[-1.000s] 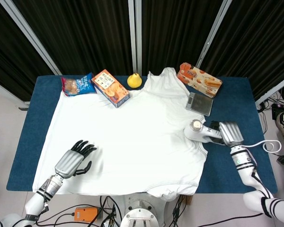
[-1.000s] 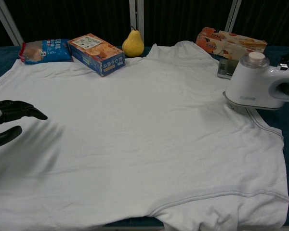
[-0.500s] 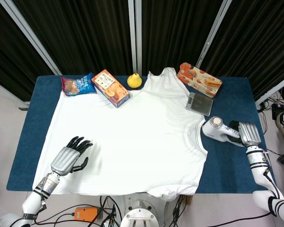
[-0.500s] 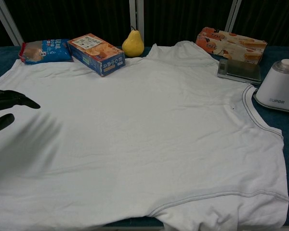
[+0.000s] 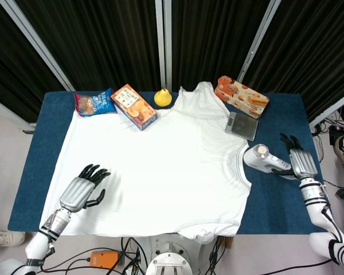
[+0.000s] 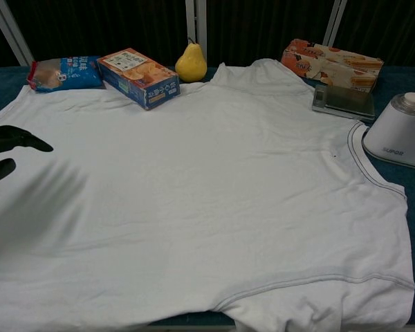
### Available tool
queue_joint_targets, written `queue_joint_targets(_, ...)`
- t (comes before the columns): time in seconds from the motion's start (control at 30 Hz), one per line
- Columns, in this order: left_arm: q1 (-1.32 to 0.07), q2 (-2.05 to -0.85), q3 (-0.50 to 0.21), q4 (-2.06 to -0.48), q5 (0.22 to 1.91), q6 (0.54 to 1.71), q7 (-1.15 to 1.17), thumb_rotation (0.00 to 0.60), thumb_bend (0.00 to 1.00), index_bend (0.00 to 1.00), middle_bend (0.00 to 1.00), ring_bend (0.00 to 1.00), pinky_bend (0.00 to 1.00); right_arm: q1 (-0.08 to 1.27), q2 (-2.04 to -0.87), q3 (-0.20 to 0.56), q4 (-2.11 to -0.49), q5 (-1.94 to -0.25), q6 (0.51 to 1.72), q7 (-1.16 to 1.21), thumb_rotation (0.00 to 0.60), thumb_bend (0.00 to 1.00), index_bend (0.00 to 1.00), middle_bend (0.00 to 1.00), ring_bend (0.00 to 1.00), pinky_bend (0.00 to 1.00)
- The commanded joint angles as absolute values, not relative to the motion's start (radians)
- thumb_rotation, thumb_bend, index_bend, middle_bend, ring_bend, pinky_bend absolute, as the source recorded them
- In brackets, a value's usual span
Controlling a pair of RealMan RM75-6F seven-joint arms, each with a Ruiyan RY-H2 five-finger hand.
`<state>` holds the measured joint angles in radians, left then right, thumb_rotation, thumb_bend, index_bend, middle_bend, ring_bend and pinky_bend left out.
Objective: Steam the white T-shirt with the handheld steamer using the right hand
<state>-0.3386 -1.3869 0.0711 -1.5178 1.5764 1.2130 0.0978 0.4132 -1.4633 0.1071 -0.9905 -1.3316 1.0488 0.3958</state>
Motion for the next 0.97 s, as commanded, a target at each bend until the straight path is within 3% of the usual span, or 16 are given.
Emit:
queue_joint_targets(0.03, -0.337, -1.383, 0.068, -1.518, 1.574, 1.218, 0.096, 0.000, 0.42, 0.16, 0.13, 0.01, 0.00, 0.403, -1.421, 0.113, -1.048, -1.312, 1.034, 0.361, 0.600, 0.01, 0.00, 0.11, 0.00, 0.08)
queue_joint_targets(0.3, -0.306, -1.337, 0.048, -1.523, 1.538, 1.265, 0.071, 0.000, 0.41, 0.16, 0.13, 0.01, 0.00, 0.347, -1.269, 0.123, -1.240, -1.333, 1.133, 0.325, 0.600, 0.00, 0.00, 0.05, 0.00, 0.03)
queue_joint_targets(0.57, -0.225, -1.259, 0.014, -1.512, 1.458, 1.368, -0.002, 0.000, 0.38, 0.16, 0.13, 0.01, 0.00, 0.219, -1.052, 0.093, -1.473, -1.441, 1.361, 0.307, 0.600, 0.00, 0.00, 0.05, 0.00, 0.10)
queue_joint_targets(0.73, -0.160, -1.216, -0.006, -1.499, 1.412, 1.443, -0.059, 0.011, 0.30, 0.16, 0.13, 0.01, 0.00, 0.138, -1.024, 0.067, -1.506, -1.502, 1.503, 0.292, 0.600, 0.00, 0.00, 0.05, 0.00, 0.10)
queue_joint_targets(0.97, -0.073, -1.178, 0.002, -1.491, 1.409, 1.538, -0.107, 0.078, 0.24, 0.16, 0.13, 0.01, 0.00, 0.072, -1.059, 0.026, -1.477, -1.581, 1.605, 0.313, 0.600, 0.00, 0.00, 0.05, 0.00, 0.10)
